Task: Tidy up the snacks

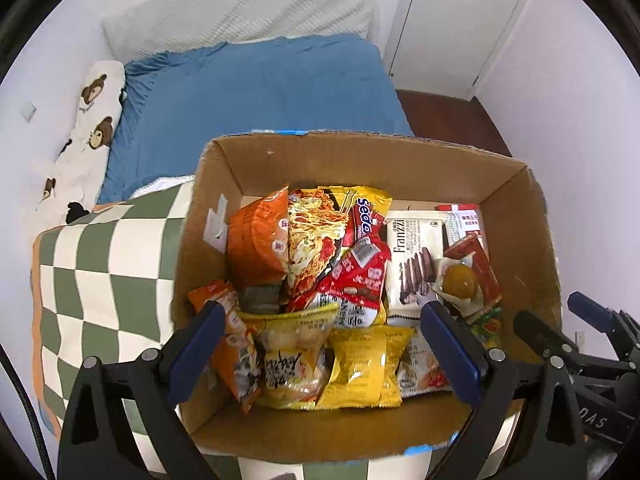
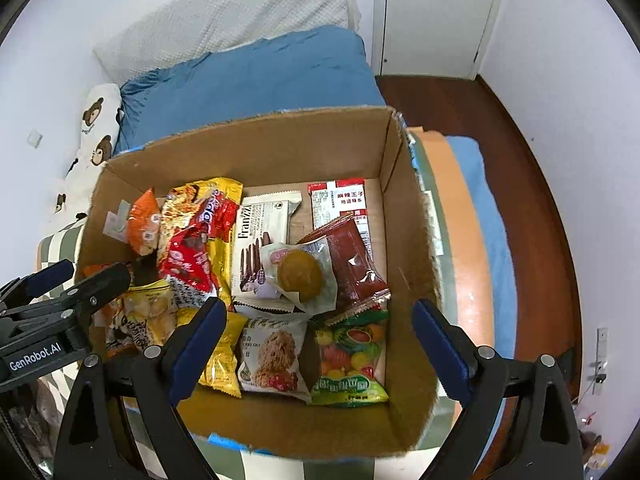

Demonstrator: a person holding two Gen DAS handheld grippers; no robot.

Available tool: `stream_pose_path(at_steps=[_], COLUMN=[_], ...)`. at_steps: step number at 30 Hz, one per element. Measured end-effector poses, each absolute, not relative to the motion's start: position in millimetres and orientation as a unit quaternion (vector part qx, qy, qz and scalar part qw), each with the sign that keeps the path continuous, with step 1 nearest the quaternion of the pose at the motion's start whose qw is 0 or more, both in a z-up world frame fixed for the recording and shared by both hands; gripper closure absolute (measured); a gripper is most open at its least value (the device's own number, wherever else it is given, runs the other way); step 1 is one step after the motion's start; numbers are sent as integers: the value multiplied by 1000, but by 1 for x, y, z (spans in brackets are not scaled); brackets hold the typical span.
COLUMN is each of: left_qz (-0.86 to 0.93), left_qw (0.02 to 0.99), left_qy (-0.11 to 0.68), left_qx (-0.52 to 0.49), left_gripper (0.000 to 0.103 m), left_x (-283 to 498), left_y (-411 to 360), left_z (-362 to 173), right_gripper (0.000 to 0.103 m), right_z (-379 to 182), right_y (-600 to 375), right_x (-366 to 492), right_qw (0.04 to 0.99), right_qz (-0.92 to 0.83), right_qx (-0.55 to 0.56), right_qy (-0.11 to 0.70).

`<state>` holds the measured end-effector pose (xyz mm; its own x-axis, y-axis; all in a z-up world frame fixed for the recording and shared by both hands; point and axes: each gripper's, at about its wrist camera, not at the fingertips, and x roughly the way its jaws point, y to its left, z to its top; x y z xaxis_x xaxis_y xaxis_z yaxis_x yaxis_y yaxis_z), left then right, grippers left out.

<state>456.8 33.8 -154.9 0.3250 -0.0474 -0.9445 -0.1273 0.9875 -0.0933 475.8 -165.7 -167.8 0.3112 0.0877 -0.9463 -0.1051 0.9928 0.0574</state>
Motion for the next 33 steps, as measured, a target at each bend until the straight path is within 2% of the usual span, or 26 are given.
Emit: stream_pose_path(at_steps=[18, 33], left_qz=[34, 58], left_qw=[869, 903], left_qy=[490, 423], left_qx=[-63, -52], left_gripper=[3, 3], left_x=[298, 191], left_y=[22, 25], left_z=[-72, 1], right_gripper=[4, 3], right_z=[-53, 25], right_y=[-181, -186], right_x=[311, 188], right_qw=[882, 911], right_qz=[84, 103], right_qx=[-13, -16], right_qy=[463, 398])
